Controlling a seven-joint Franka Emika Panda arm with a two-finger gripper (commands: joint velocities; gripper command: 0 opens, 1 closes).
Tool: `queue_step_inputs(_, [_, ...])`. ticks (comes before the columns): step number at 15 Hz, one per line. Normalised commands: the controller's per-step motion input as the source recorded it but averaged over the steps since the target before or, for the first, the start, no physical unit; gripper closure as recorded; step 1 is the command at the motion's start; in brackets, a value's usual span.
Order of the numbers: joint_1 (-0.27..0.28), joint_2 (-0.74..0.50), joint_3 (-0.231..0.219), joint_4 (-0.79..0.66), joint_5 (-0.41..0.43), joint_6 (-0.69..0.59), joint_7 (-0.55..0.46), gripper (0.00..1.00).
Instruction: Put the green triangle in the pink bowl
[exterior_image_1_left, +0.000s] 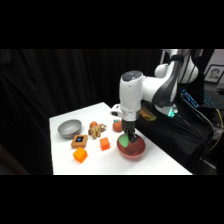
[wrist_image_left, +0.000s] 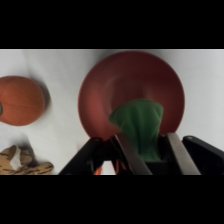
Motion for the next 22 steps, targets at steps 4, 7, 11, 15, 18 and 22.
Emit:
queue_step_inputs(4, [-0.070, -0.06, 0.061, -0.17, -0.067, 0.26, 0.09, 0.94])
queue_step_inputs(7, [-0.083, 0.05, 0.043, -0.05, -0.065, 0.23, 0.03, 0.50])
queue_step_inputs(11, [-0.077, 0.10, 0.020, 0.02, -0.045, 0.20, 0.00, 0.35])
queue_step_inputs(15, [-0.064, 0.07, 0.014, 0.03, 0.003, 0.10, -0.06, 0.01])
queue_step_inputs(18, [-0.069, -0.03, 0.046, 0.01, 0.083, 0.02, -0.14, 0.00])
queue_step_inputs(22, [-0.071, -0.19, 0.066, -0.04, 0.102, -0.07, -0.17, 0.00])
